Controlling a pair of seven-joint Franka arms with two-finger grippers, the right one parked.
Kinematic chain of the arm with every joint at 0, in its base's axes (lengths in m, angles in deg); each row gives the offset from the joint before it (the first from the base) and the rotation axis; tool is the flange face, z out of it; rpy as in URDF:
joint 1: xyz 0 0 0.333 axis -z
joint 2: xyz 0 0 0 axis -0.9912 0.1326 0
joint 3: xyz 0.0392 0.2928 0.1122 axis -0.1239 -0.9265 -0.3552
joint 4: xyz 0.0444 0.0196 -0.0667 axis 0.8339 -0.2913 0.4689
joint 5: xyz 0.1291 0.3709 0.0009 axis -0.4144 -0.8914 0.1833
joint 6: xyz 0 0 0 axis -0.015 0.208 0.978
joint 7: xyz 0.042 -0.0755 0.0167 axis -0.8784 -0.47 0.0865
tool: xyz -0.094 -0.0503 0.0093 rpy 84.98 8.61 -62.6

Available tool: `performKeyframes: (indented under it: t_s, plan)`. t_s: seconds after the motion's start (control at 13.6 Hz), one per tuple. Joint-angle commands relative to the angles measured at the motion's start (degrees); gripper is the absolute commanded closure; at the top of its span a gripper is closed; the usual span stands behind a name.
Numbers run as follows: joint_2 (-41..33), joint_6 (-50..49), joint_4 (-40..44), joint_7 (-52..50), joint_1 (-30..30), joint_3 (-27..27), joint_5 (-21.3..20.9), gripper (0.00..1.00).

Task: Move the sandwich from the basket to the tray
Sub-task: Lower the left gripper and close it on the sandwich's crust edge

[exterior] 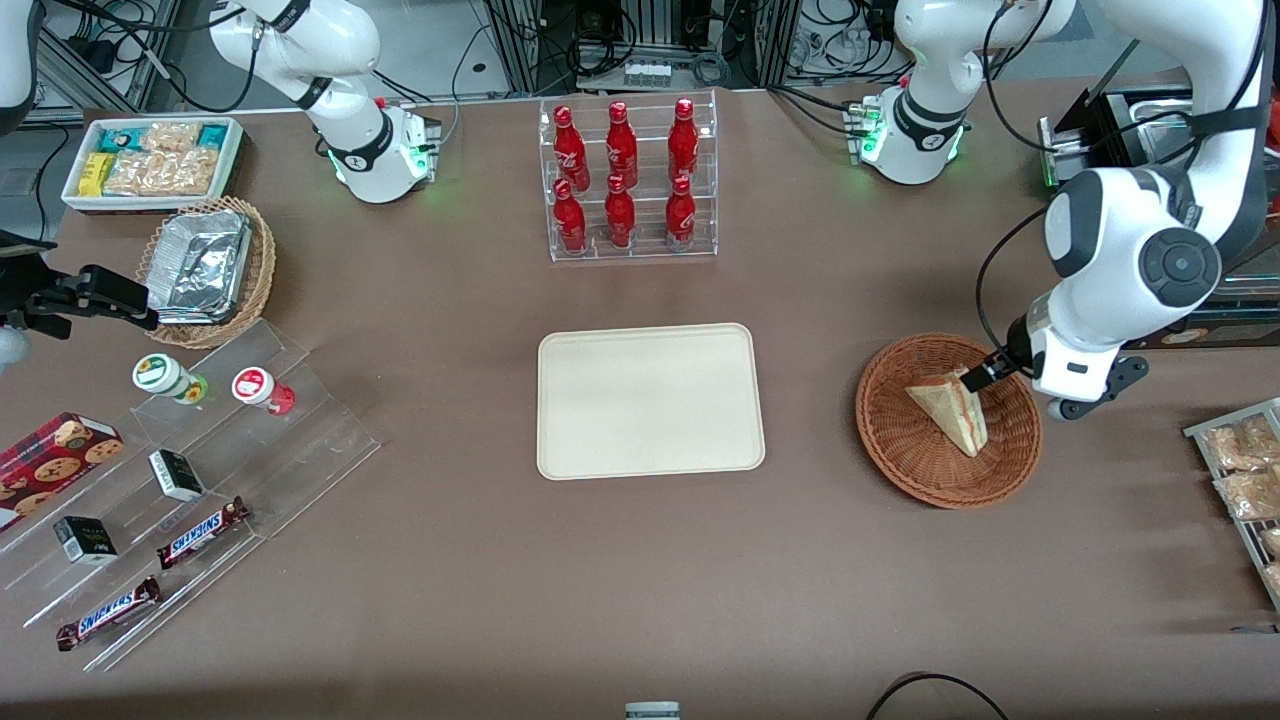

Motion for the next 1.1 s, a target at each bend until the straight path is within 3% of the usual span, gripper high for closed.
performKeyframes:
  t_s: [0.0, 1.03]
  plan:
    - [0.63, 4.61, -1.68, -4.67, 0.05, 0.26, -0.22, 0.0]
    - [6.25, 12.62, -4.24, -6.09, 1.19, 0.35, -0.39, 0.0]
